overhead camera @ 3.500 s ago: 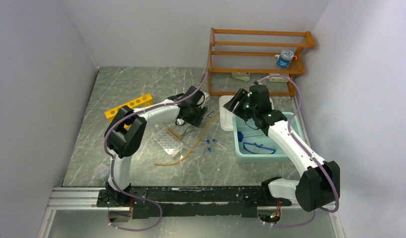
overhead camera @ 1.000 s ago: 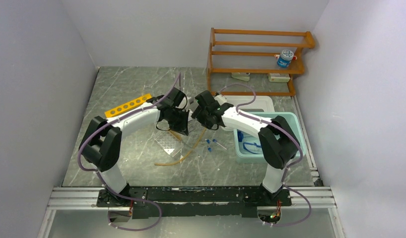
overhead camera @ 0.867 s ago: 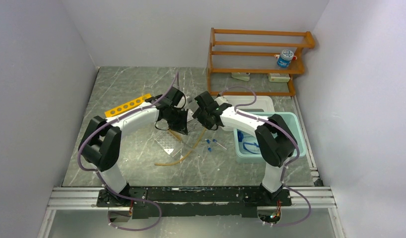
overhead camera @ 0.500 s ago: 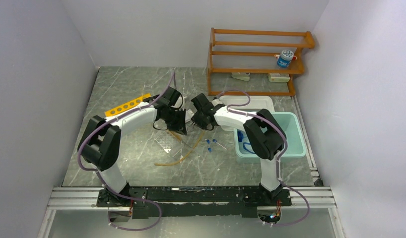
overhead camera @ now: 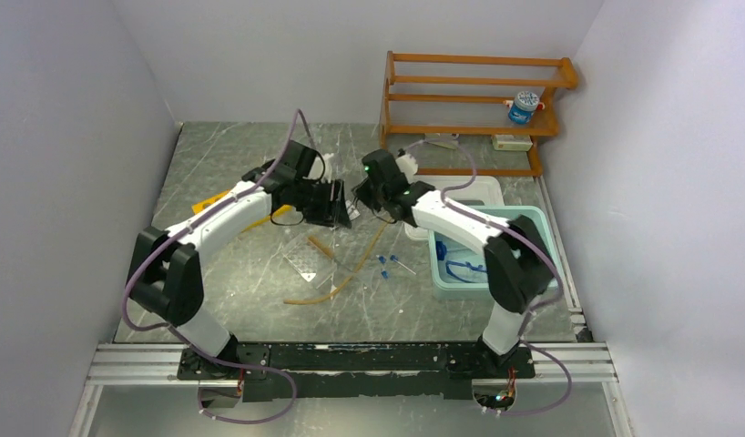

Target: Organize the chemistry lab equipment

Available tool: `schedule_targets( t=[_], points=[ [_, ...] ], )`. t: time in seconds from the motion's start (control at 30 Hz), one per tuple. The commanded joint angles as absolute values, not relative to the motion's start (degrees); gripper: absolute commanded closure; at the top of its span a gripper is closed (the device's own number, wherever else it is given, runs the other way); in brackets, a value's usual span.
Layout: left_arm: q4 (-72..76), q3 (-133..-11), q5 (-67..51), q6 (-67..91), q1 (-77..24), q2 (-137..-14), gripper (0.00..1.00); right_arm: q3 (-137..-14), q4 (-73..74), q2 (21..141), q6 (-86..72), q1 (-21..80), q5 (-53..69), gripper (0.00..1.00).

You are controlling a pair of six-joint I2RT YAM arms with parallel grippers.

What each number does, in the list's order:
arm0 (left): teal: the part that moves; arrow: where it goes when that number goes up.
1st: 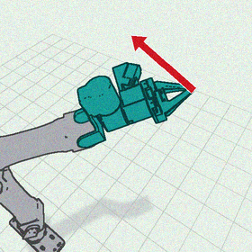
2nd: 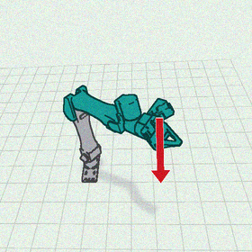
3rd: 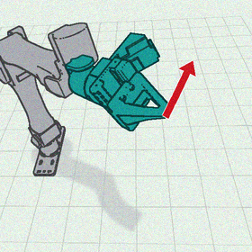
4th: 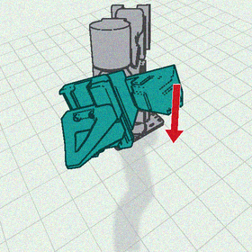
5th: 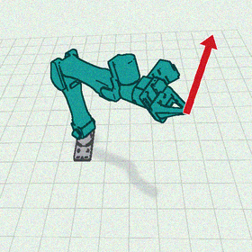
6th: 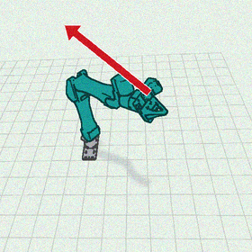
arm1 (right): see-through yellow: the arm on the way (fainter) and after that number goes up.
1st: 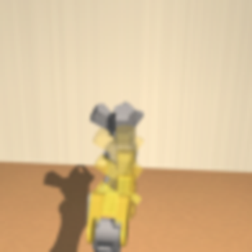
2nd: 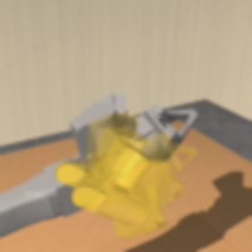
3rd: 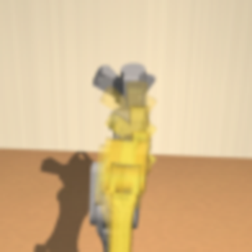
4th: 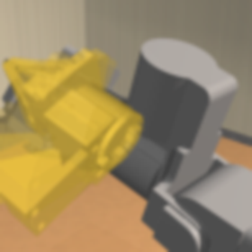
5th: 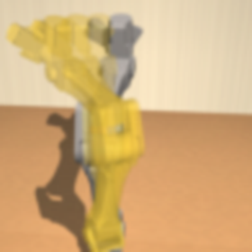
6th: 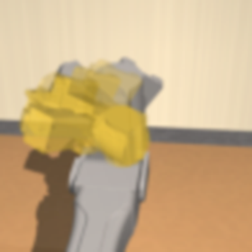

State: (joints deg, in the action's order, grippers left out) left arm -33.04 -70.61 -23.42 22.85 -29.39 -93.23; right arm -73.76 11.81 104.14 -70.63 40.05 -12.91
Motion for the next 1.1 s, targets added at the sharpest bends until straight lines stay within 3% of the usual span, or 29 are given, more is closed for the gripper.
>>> schedule_targets(
  t=[0.0,0.2,0.6,0.77,1.07],
  points=[
    [-31.82,-75.75,-27.18,23.12,-28.35,-88.58,0.35,-74.59,10.74,93.73,-65.24,38.77,-20.15,1.0],
    [-29.2,-76.88,-29.95,23.02,-28.06,-84.46,0.23,-71.98,19.05,81.13,-61.38,36.11,-30.33,1.0],
    [-27.16,-72.99,-33.56,19.34,-28.03,-82.29,0.22,-59.16,42.68,58.67,-67.23,21.78,-40.58,1.0],
    [-28.57,-73.3,-30.63,18.09,-28.07,-83.87,0.24,-55.6,47.95,58.61,-71.94,17.88,-40.44,1.0],
    [-29.59,-72.91,-28.71,16.56,-28.09,-87.59,0.26,-47.58,37.98,63.53,-72.78,8.95,-29.72,1.0]
  ],
)
